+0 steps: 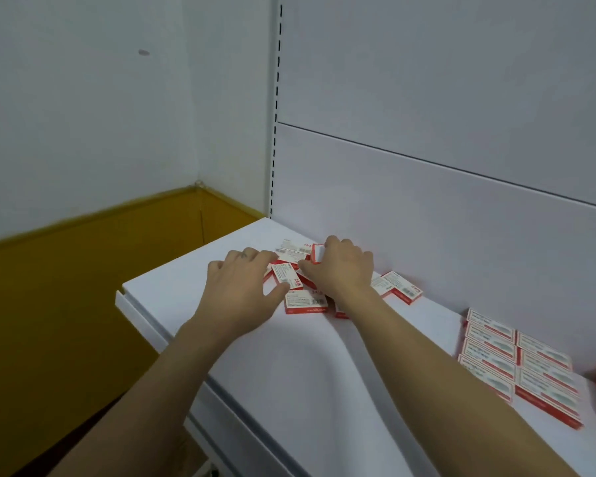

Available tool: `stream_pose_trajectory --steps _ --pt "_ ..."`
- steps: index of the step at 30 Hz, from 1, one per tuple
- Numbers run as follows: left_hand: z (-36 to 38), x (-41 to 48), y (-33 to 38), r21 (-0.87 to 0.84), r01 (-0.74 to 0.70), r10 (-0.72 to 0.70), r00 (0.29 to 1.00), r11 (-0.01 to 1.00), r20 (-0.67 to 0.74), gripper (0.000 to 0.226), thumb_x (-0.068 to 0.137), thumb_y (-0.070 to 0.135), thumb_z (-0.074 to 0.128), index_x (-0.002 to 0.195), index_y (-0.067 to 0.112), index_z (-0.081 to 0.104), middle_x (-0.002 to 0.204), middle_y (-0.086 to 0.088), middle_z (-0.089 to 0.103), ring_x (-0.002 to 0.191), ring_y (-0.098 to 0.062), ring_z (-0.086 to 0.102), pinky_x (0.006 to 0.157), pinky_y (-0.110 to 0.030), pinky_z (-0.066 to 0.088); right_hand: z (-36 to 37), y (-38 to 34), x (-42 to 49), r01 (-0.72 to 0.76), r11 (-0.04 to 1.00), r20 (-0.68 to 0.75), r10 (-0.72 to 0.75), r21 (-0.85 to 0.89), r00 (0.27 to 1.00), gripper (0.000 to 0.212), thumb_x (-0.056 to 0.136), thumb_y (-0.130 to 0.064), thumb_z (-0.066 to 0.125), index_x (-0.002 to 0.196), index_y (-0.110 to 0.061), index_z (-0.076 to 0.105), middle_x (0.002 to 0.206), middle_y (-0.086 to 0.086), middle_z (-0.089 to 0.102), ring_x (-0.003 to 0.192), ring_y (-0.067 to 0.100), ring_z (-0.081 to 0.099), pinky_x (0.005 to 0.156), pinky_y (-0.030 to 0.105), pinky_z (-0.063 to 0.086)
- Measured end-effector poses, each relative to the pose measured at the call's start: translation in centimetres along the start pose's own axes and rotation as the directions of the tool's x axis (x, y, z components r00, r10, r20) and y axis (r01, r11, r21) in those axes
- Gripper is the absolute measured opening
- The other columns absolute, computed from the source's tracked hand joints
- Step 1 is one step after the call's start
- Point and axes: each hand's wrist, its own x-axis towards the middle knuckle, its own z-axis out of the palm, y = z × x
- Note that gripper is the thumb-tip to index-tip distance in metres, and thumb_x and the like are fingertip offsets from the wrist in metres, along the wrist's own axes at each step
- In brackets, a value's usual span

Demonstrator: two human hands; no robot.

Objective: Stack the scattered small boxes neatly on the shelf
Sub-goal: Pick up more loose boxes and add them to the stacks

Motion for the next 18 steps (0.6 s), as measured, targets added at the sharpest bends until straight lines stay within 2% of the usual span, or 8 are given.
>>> stream_pose_trajectory --steps 4,8,11,14,18 --pt "0.6 1.7 -0.8 -0.057 -0.06 0.059 0.998 0.997 -0.011 0.061 0.085 0.064 0.046 0.139 0.036 0.038 0.145 0.007 0.043 0.13 -0.018 0.039 0.108 -0.047 0.029 0.8 -0.4 0.4 -0.037 0.999 -0.05 0.035 -0.04 0.998 0.043 0.082 -0.057 0.054 0.102 -0.02 0.048 0.097 0.003 0.063 0.089 0.024 0.057 0.077 0.037 0.034" --pt "1.7 3.1 -1.3 -0.131 -0.145 0.142 0.989 0.981 -0.033 0.059 0.085 0.062 0.048 0.137 0.034 0.041 0.142 0.007 0.047 0.126 -0.017 0.043 0.104 -0.044 0.033 0.6 0.1 0.3 -0.045 0.999 -0.061 0.046 0.008 0.997 0.041 0.086 -0.054 0.052 0.107 -0.019 0.051 0.099 0.003 0.064 0.089 0.024 0.058 0.073 0.035 0.035" --pt "2.3 4.3 -0.8 -0.187 -0.19 0.19 0.982 0.964 -0.019 0.059 0.085 0.061 0.049 0.138 0.035 0.04 0.142 0.008 0.047 0.126 -0.017 0.042 0.104 -0.044 0.032 -0.1 0.9 0.0 -0.045 0.993 0.017 0.043 0.112 0.999 0.051 0.081 -0.05 0.064 0.122 -0.024 0.048 0.108 0.0 0.064 0.096 0.023 0.058 0.071 0.032 0.038" --pt "2.8 4.6 0.2 -0.242 -0.232 0.238 0.971 0.942 -0.006 0.062 0.084 0.06 0.052 0.138 0.035 0.038 0.141 0.008 0.047 0.126 -0.017 0.042 0.105 -0.044 0.03 -0.9 2.0 -0.7 -0.053 0.965 0.094 0.03 0.257 0.995 0.067 0.078 -0.028 0.071 0.136 -0.028 0.038 0.122 -0.001 0.061 0.107 0.021 0.056 0.08 0.034 0.046" --pt "2.9 4.9 1.9 -0.255 -0.302 0.317 0.948 0.918 0.016 0.068 0.081 0.059 0.058 0.14 0.037 0.031 0.141 0.008 0.046 0.127 -0.018 0.039 0.106 -0.043 0.026 -2.6 4.2 -2.4 -0.041 0.925 0.12 -0.005 0.377 0.993 0.084 0.073 -0.018 0.077 0.142 -0.033 0.031 0.122 -0.005 0.059 0.108 0.017 0.056 0.087 0.032 0.048"
